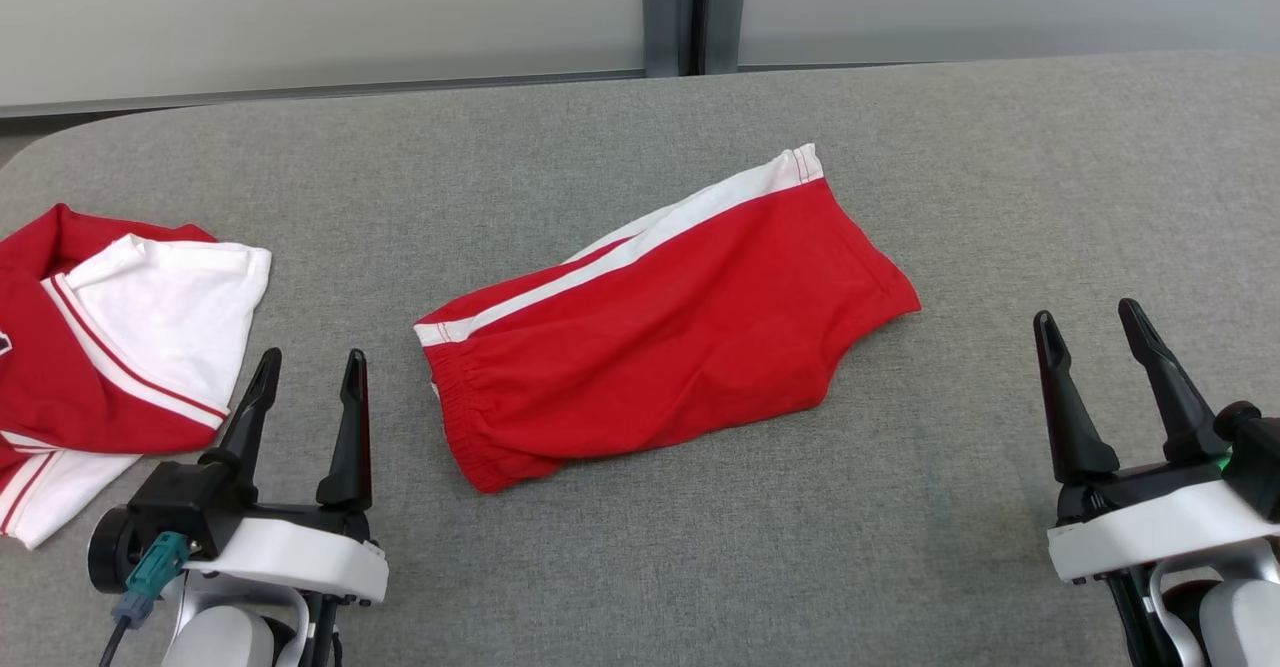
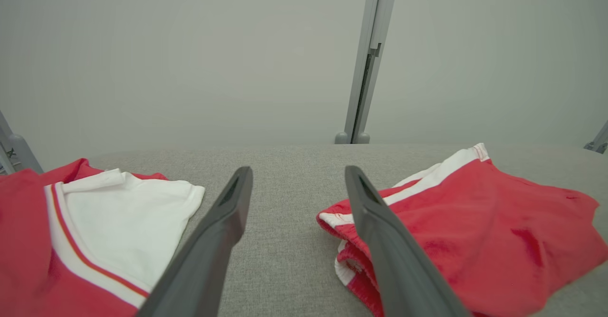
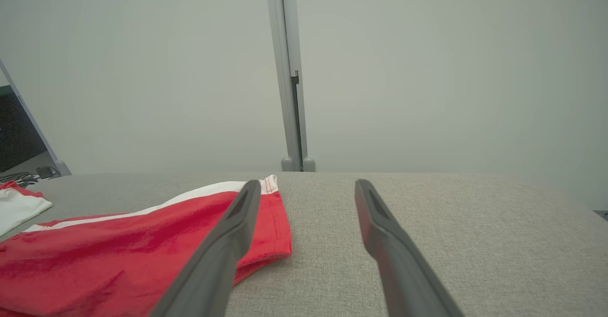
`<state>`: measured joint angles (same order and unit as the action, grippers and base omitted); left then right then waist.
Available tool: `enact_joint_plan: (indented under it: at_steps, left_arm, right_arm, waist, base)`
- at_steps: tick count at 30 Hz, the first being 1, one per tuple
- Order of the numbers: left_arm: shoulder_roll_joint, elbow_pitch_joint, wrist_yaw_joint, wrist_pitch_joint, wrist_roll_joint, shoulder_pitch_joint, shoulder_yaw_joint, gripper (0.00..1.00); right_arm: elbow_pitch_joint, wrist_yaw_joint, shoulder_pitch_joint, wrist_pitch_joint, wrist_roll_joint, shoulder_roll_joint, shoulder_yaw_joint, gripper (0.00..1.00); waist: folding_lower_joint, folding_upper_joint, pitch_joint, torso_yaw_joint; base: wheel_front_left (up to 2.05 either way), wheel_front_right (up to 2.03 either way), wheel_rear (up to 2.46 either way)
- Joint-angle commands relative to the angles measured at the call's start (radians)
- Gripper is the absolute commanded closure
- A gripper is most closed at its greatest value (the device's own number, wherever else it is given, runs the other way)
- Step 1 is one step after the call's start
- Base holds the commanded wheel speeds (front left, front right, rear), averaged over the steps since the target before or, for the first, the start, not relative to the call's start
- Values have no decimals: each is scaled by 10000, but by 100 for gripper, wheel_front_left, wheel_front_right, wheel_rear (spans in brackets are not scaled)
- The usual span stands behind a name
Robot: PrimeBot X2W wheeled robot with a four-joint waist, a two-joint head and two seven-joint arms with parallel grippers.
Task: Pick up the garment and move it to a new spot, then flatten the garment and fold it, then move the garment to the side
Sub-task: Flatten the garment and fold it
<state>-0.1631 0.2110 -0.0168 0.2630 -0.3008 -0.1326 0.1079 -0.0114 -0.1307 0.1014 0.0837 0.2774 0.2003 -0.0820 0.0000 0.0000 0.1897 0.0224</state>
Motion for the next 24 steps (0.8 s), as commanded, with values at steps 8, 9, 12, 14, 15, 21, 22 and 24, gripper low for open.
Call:
enact_joint_plan:
  at_steps: [8, 9, 12, 14, 15, 21, 22, 24]
  left_arm:
    - [107, -112, -9, -15, 106, -680, 250, 0]
    - [146, -162, -3, -13, 116, -803, 287, 0]
    - [305, -258, -25, -7, 139, -1177, 407, 0]
    - [393, -296, -54, 0, 134, -1397, 470, 0]
    - [455, -332, -75, 4, 112, -1507, 490, 0]
    - [698, -635, -186, 12, 183, -1805, 529, 0]
    - [727, -695, -179, 9, 219, -1830, 522, 0]
    - [783, -801, -239, 8, 247, -1834, 514, 0]
  right_arm:
    - [-109, 0, 280, -365, -69, 239, -23, 0]
    - [-190, 0, 405, -406, -31, 292, -41, 0]
    - [-626, 0, 850, -584, 80, 455, -132, 0]
    - [-1078, 0, 1188, -716, 141, 586, -230, 0]
    - [-1322, 0, 1384, -722, 210, 637, -282, 0]
    - [-3078, 1, 2441, -800, 664, 601, -725, 0]
    - [-3409, 0, 2594, -825, 705, 584, -806, 0]
    - [-3981, 0, 2835, -869, 821, 547, -968, 0]
  waist:
    - [0, 0, 453, 404]
    - [0, 0, 570, 499]
    - [0, 0, 956, 810]
    - [0, 0, 1161, 1006]
    - [0, 0, 1254, 1109]
    - [0, 0, 1621, 1552]
    - [0, 0, 1656, 1607]
    - [0, 0, 1716, 1709]
  base:
    - [0, 0, 0]
    - [0, 0, 0]
    - [0, 0, 0]
    - [0, 0, 0]
    - [0, 0, 0]
    - [0, 0, 0]
    - [0, 0, 0]
    - [0, 0, 0]
